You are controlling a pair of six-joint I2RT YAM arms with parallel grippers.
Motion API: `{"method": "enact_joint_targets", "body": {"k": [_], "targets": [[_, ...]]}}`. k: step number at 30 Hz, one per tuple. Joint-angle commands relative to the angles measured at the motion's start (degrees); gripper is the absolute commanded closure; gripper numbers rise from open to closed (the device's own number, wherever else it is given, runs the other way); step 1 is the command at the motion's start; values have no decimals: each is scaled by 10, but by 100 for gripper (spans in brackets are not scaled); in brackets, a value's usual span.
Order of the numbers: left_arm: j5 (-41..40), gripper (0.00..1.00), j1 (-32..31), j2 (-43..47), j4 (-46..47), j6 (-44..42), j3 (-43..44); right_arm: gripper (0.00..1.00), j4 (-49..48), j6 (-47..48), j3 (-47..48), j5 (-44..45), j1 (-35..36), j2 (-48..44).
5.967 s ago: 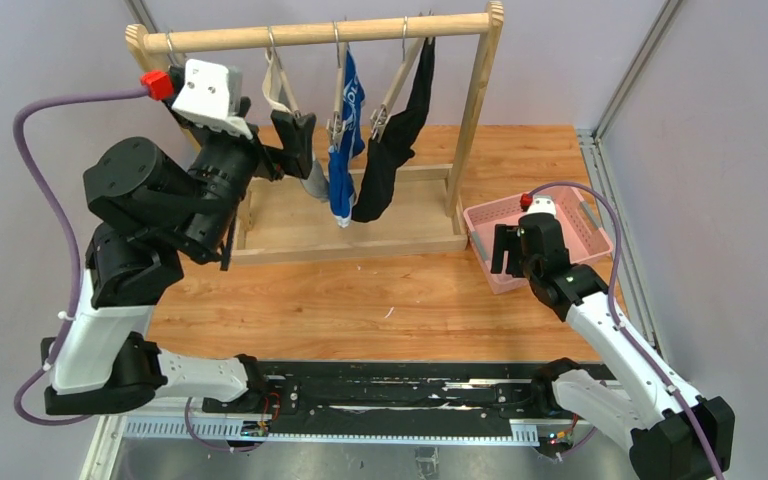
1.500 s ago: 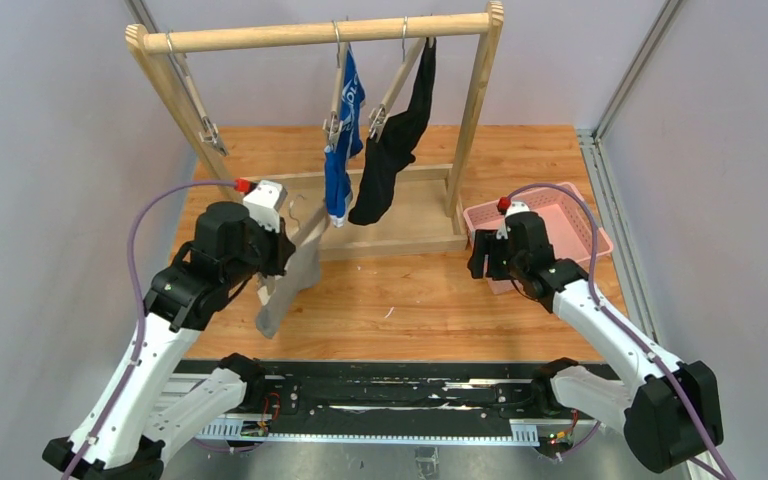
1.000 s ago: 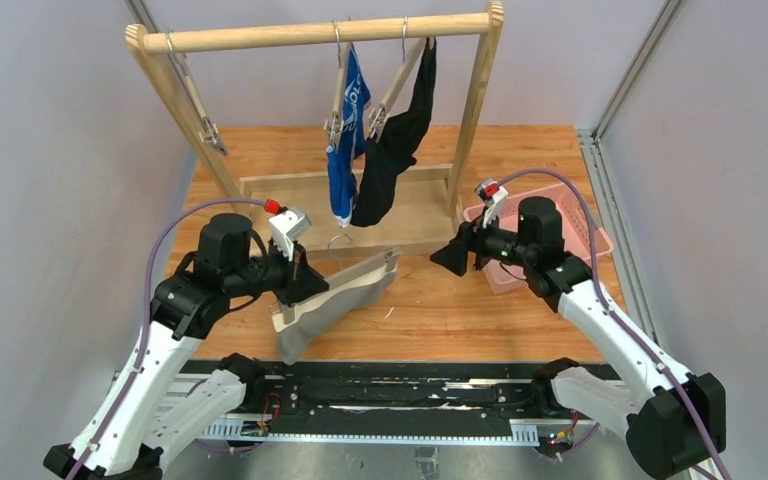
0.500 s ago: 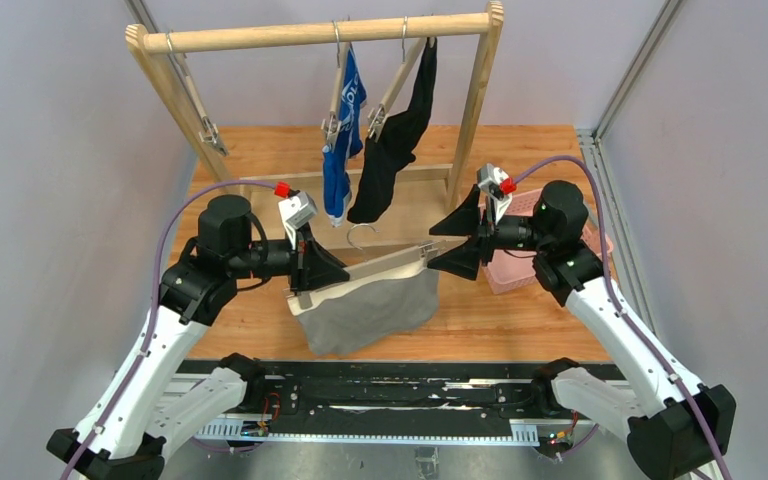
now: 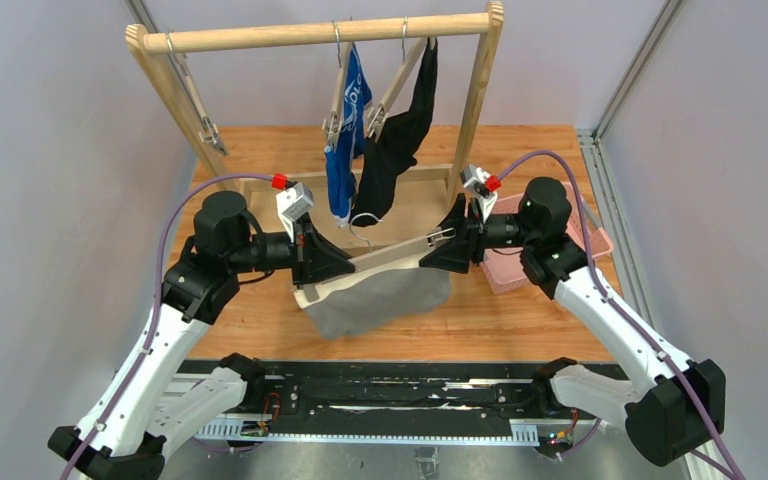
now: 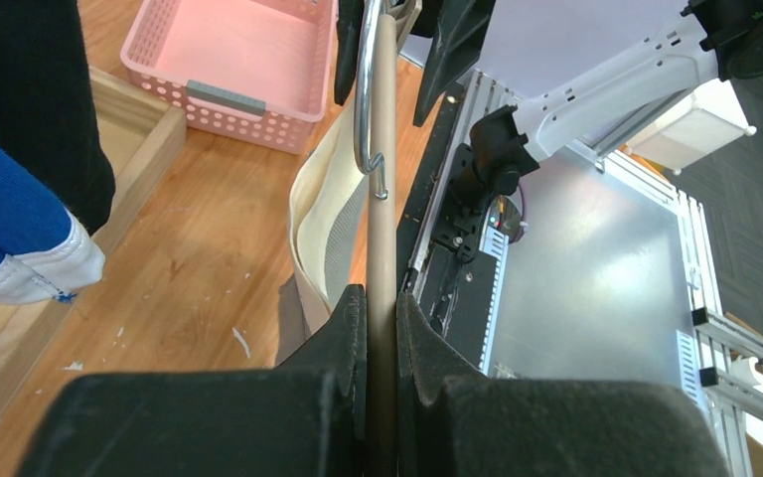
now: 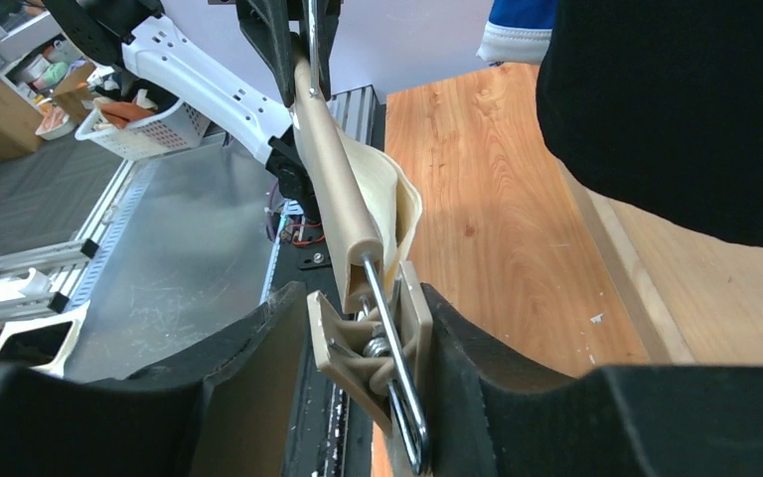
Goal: Remove the underwear clipped to the hanger
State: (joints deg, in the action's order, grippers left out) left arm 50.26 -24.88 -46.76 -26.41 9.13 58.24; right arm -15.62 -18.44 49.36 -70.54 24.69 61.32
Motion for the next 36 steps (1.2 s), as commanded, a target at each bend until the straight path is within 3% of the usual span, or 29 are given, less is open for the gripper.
{"method": "enact_joint_targets", "body": {"k": [1,5,14,16,20,26,27,31,33,36], "targets": [[11,100,2,-1,22,5,-3,50,-22,-10,26,-8,13,2],[5,100,2,0,9,-3,-4,30,-15,-11,28,9,13,-4],[0,100,2,2,5,-3,-7,30,-13,-11,29,29,14,-15],[-1,100,2,3,4,-3,-8,43,-13,-11,28,29,14,-16],[-8,100,2,3,-6,-8,-8,96,0,-6,34,37,14,-16],[-12,100,2,3,-2,-8,-8,99,40,27,35,54,14,-26],[-11,100,1,1,-1,-8,-7,97,43,28,35,60,14,-28],[-8,100,2,-3,6,-6,0,39,70,41,43,116,14,-42],[-9,100,1,-5,7,-8,8,28,90,46,45,159,14,-53],[-11,100,2,-4,13,-6,17,25,109,49,42,221,14,-72]]}}
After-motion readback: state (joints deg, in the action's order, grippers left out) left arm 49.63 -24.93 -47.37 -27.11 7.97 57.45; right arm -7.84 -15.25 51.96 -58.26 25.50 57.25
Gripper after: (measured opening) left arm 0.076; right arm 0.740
